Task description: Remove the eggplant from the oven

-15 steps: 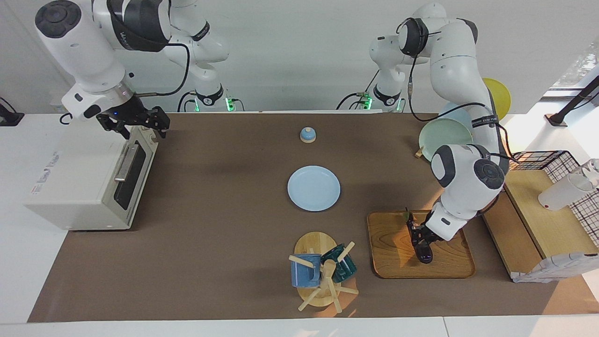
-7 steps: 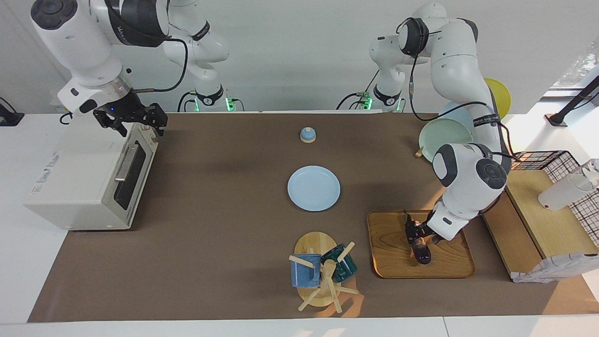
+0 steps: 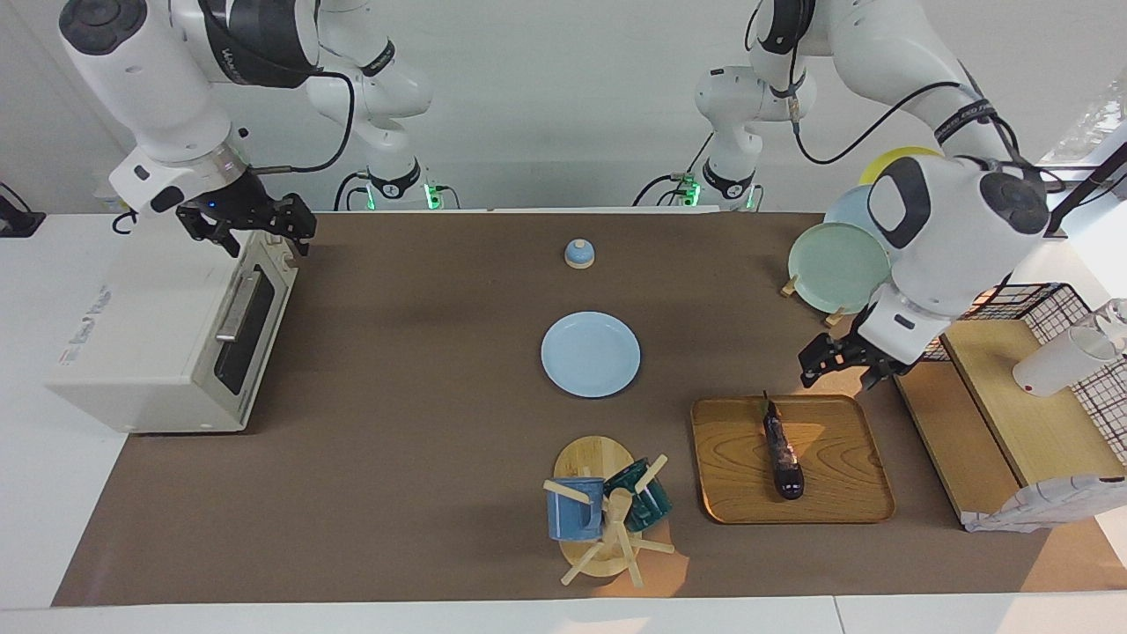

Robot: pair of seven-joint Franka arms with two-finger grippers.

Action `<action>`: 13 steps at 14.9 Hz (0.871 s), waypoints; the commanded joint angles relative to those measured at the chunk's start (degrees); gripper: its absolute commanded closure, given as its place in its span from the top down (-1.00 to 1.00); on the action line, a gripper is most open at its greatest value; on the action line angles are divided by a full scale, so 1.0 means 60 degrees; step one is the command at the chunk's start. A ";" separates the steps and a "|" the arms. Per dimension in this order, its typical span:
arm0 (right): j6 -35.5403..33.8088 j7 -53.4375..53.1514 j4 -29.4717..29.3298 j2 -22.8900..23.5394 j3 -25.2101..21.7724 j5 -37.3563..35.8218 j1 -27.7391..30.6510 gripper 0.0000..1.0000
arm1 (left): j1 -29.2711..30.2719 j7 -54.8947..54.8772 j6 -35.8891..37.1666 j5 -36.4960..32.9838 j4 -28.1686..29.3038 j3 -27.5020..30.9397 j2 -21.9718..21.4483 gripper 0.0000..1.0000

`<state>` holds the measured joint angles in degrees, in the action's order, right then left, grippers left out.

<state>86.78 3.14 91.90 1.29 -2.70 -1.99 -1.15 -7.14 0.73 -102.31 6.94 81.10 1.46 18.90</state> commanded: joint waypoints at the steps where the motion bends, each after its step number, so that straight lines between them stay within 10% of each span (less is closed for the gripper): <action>1: 0.0142 -0.0114 0.0240 -0.0200 0.0010 0.0244 0.0045 1.00 | -0.0011 0.0477 0.1401 -0.0292 0.0312 0.0151 -0.1168 1.00; 9: 0.0141 -0.0114 0.0240 -0.0200 0.0010 0.0244 0.0059 1.00 | -0.0201 0.0699 0.2447 -0.0816 0.2492 0.0122 -0.3382 1.00; 13: 0.0141 -0.0114 0.0240 -0.0200 0.0010 0.0244 0.0059 1.00 | 0.0221 0.0684 0.2329 -0.0923 0.2452 -0.0315 -0.3399 1.00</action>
<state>86.78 3.14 91.90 1.29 -2.70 -1.99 -1.14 -7.19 4.01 -86.90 3.10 94.37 1.32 0.08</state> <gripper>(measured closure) 0.000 0.000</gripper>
